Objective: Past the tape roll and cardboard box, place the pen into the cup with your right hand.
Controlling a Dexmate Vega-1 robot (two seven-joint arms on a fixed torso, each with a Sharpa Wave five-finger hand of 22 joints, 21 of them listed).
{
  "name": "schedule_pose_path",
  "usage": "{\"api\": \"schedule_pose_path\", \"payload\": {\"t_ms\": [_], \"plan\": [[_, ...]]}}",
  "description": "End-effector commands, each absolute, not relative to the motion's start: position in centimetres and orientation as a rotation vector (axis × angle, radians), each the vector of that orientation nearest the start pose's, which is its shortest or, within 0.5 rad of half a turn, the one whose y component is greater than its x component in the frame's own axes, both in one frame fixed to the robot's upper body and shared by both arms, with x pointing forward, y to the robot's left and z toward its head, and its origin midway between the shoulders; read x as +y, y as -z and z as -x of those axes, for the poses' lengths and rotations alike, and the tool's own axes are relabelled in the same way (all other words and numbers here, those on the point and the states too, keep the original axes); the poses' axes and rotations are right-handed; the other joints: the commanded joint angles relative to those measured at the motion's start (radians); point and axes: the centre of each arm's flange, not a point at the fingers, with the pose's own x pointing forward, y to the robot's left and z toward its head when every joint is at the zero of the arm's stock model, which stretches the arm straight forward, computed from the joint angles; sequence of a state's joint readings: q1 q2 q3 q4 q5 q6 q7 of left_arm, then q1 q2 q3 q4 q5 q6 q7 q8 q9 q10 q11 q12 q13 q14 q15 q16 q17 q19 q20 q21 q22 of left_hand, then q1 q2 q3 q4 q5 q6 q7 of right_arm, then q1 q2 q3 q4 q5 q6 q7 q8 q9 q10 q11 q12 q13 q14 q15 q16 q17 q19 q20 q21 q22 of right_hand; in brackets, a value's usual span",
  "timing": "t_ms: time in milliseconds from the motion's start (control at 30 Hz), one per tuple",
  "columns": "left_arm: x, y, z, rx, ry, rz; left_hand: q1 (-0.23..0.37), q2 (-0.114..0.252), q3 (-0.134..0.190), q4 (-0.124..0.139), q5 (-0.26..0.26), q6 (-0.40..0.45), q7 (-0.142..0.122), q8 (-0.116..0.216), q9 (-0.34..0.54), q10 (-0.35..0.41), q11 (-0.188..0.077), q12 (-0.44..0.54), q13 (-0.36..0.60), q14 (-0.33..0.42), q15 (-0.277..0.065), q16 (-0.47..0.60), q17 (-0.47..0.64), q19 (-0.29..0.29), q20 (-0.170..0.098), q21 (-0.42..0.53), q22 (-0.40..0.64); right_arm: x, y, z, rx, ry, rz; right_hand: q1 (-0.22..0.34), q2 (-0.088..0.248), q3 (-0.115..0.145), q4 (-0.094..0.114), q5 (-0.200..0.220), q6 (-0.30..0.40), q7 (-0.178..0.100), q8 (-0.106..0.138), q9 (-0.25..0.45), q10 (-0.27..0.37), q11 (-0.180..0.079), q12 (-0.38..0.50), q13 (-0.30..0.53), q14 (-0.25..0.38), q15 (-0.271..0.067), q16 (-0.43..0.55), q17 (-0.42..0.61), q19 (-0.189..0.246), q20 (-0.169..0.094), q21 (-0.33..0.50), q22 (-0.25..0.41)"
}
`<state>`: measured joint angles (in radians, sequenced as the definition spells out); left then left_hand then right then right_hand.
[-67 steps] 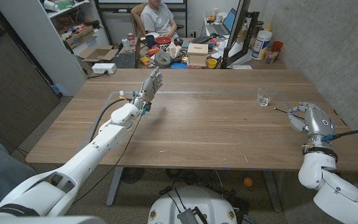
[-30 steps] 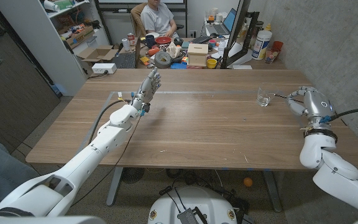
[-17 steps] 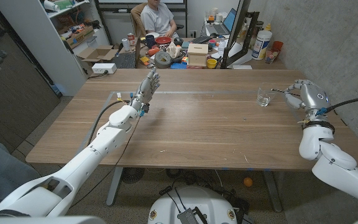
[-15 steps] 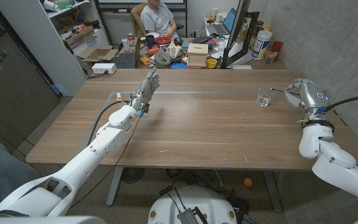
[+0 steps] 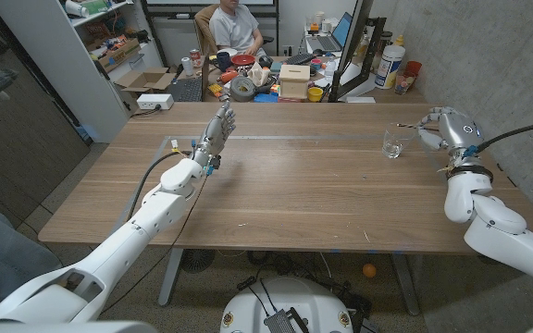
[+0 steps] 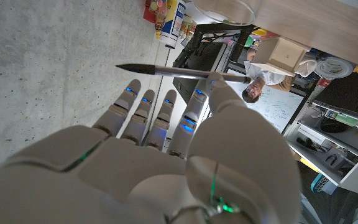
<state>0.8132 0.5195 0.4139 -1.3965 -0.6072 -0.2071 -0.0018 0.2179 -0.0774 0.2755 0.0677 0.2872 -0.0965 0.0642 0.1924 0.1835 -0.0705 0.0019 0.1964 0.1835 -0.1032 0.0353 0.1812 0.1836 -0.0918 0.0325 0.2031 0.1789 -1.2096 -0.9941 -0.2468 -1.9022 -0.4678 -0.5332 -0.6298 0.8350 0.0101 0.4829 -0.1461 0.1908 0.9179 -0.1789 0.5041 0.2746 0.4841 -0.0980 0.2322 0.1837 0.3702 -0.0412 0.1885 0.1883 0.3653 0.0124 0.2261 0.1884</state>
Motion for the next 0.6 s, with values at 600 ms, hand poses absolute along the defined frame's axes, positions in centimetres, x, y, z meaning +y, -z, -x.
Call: {"api": "schedule_pose_path", "payload": {"t_ms": [600], "plan": [[25.6, 0.6, -63.2, -0.613, 0.249, -0.018, 0.008, 0.009, -0.007, 0.001, -0.006, -0.001, -0.006, 0.005, 0.004, -0.004, 0.003, 0.006, 0.005, -0.005, -0.001, 0.007, 0.004, -0.007, 0.001, 0.003, 0.005, -41.5, -3.2, -54.2, -0.587, 0.806, 1.514, 0.0, 0.003, 0.002, 0.008, -0.003, 0.009, -0.009, 0.01, 0.085, 0.005, -0.002, -0.005, 0.003, 0.014, -0.036, 0.007, 0.004, 0.012, -0.006, -0.001, 0.004]]}}
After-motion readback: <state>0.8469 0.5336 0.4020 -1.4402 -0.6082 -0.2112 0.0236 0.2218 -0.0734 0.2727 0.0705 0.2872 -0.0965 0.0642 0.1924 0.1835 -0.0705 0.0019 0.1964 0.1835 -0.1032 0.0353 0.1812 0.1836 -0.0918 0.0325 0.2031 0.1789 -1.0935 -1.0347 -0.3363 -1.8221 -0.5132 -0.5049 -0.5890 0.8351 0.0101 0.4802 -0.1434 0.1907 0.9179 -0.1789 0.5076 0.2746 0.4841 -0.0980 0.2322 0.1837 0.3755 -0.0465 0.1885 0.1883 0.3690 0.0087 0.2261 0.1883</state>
